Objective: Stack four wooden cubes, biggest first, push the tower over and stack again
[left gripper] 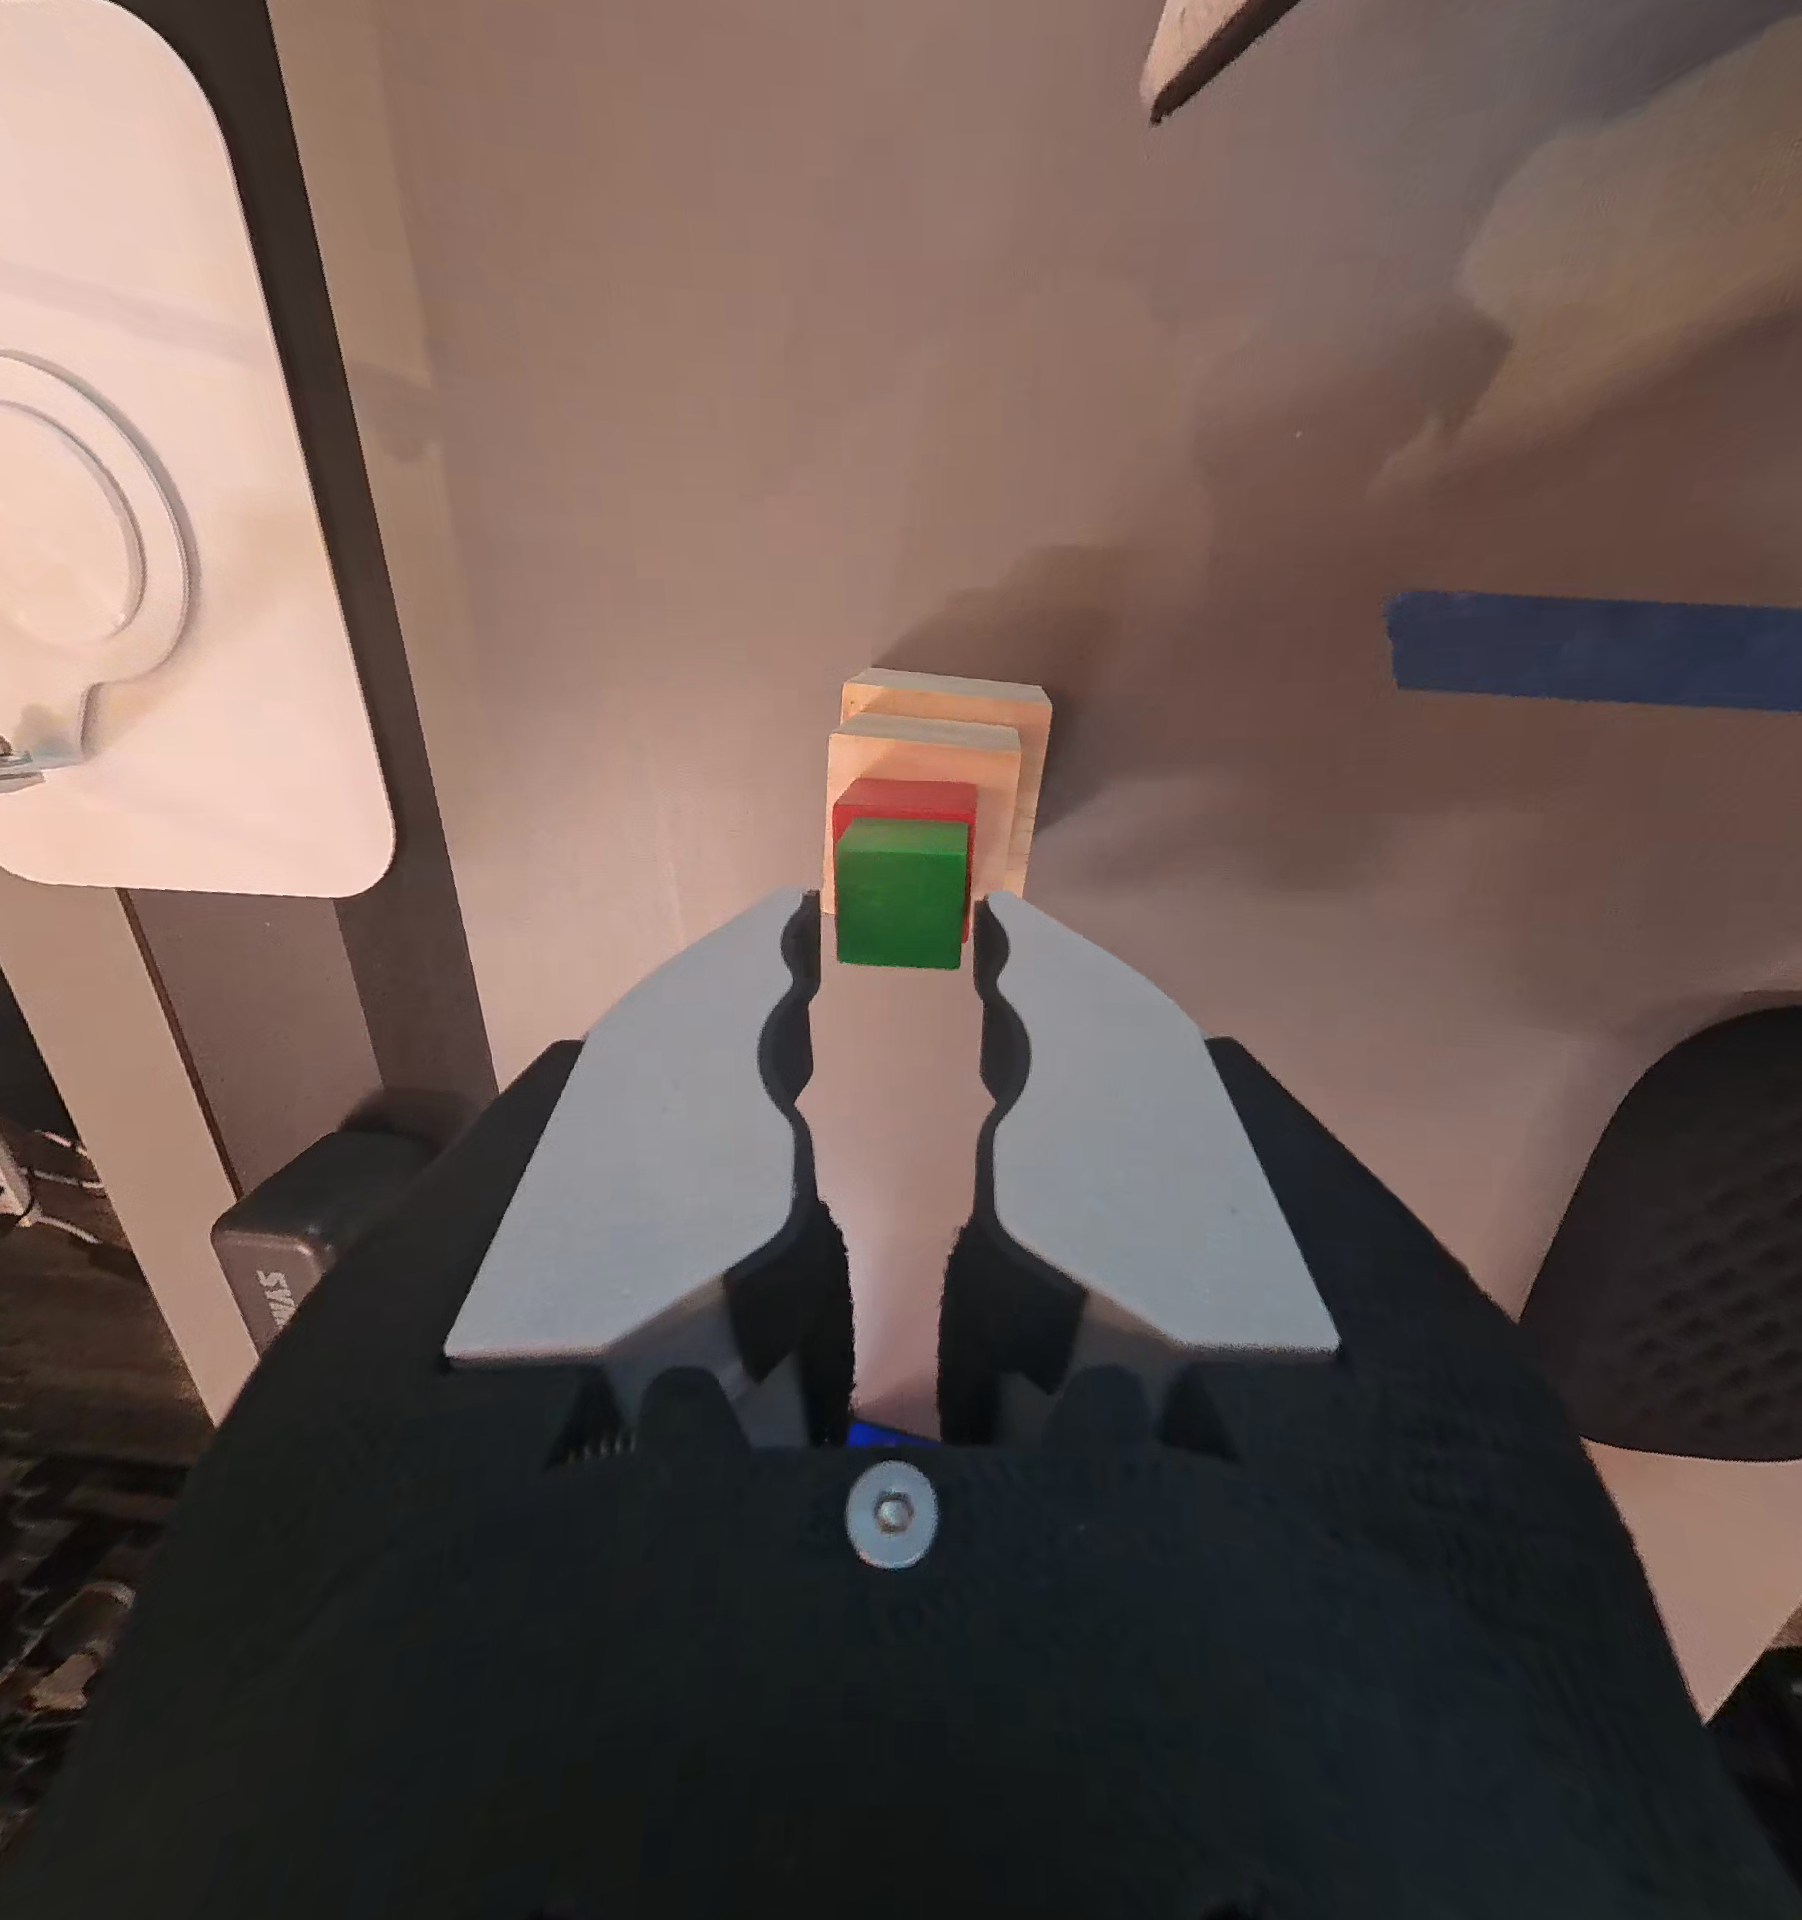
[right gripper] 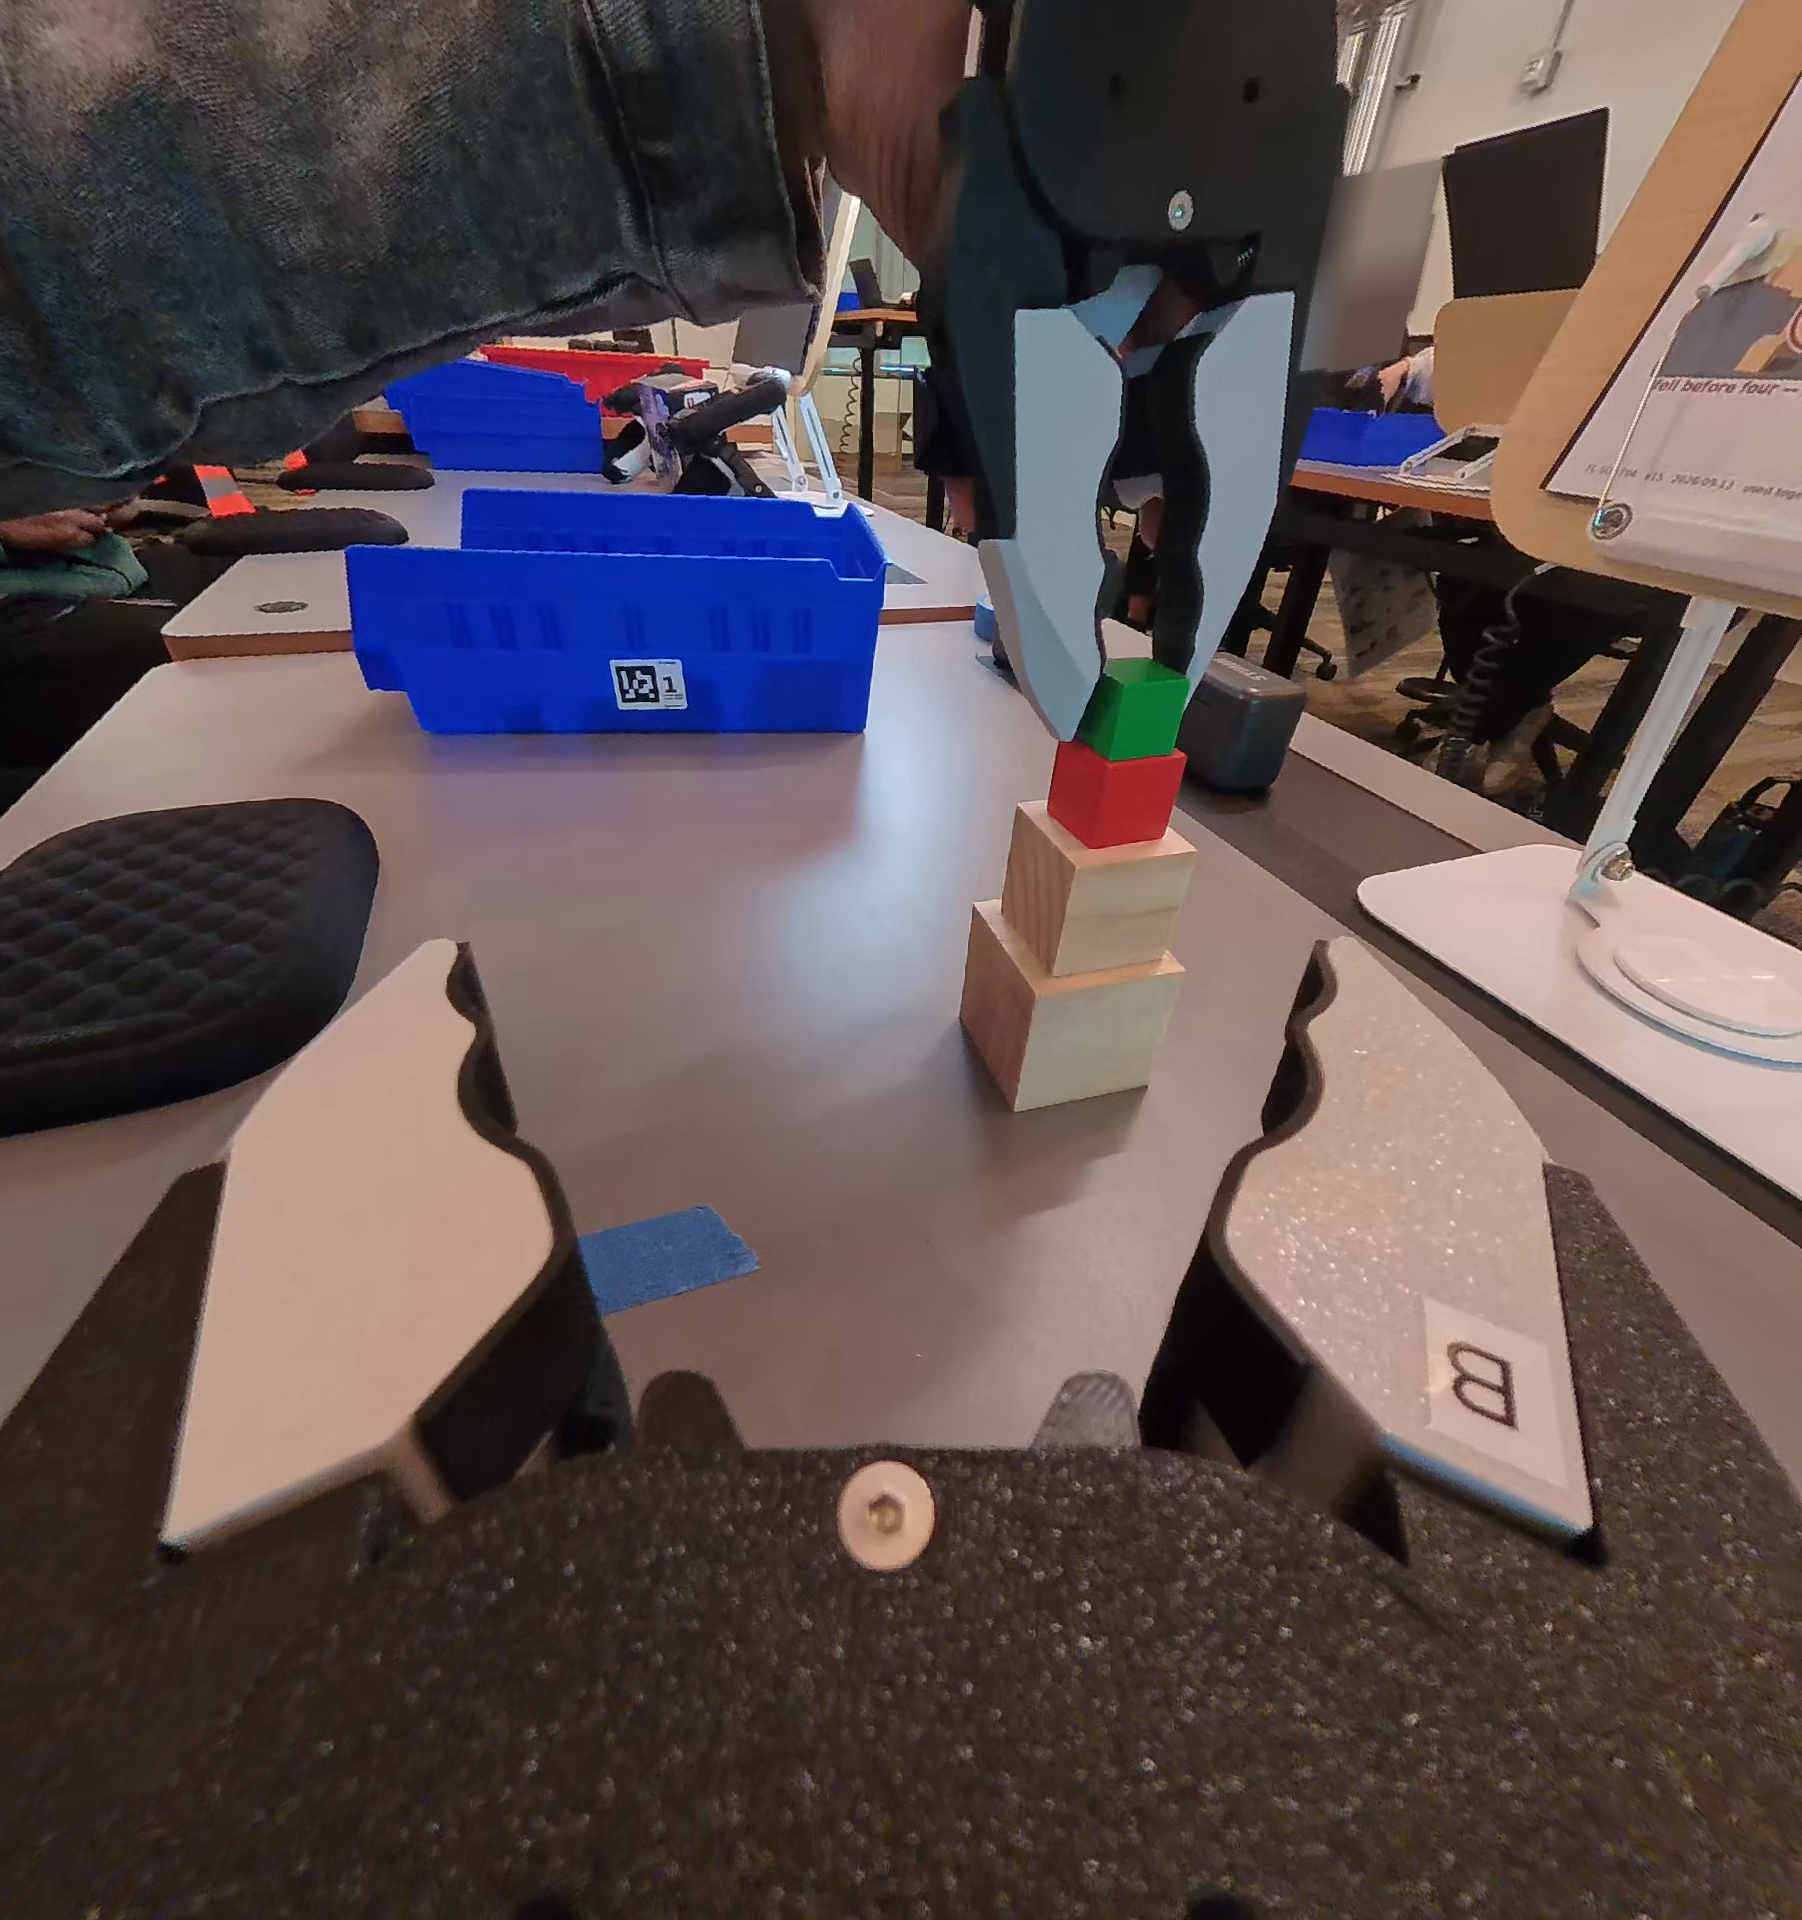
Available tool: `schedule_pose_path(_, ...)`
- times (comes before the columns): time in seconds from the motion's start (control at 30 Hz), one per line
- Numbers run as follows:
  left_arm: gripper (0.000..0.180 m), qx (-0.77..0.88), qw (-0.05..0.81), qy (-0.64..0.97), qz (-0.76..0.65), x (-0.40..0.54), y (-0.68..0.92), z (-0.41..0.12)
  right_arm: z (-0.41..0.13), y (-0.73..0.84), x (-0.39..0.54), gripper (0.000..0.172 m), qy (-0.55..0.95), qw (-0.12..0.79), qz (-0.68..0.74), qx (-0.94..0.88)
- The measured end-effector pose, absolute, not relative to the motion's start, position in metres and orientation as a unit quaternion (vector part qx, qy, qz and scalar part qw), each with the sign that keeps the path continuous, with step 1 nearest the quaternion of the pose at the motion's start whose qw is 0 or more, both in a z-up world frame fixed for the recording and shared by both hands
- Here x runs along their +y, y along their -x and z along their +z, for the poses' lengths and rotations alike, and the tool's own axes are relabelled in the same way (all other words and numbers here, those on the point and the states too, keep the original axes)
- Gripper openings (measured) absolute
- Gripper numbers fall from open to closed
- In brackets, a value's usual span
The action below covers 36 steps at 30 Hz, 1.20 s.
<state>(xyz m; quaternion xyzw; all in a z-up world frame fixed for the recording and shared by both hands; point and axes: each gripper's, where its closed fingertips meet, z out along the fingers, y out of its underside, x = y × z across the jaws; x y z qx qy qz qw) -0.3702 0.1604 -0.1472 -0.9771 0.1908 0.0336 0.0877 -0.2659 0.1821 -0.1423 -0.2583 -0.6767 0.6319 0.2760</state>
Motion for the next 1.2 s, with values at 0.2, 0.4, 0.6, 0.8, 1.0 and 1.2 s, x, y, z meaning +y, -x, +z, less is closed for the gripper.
schedule_pose_path(0.2, 0.028, 0.190, 0.094, 0.977, 0.034, 0.161, 0.371, -0.145, -0.145, 0.266, 0.182, 0.140, 0.258, 0.274, 0.628, -0.681)
schedule_pose_path(0.4, 0.026, 0.188, 0.098, 0.977, 0.033, 0.162, 0.371, -0.145, -0.147, 0.266, 0.181, 0.140, 0.257, 0.272, 0.623, -0.686)
schedule_pose_path(0.6, 0.027, 0.189, 0.101, 0.976, 0.031, 0.162, 0.370, -0.145, -0.148, 0.266, 0.181, 0.140, 0.257, 0.271, 0.623, -0.687)
schedule_pose_path(0.8, 0.048, 0.188, 0.133, 0.973, 0.017, 0.155, 0.369, -0.133, -0.148, 0.266, 0.181, 0.140, 0.257, 0.269, 0.624, -0.687)
schedule_pose_path(1.0, 0.089, 0.180, 0.205, 0.962, 0.001, 0.128, 0.381, -0.149, -0.148, 0.267, 0.183, 0.143, 0.259, 0.275, 0.621, -0.686)
schedule_pose_path(1.2, 0.000, 0.144, 0.297, 0.943, 0.030, 0.121, 0.403, -0.185, -0.148, 0.270, 0.186, 0.146, 0.268, 0.282, 0.620, -0.681)
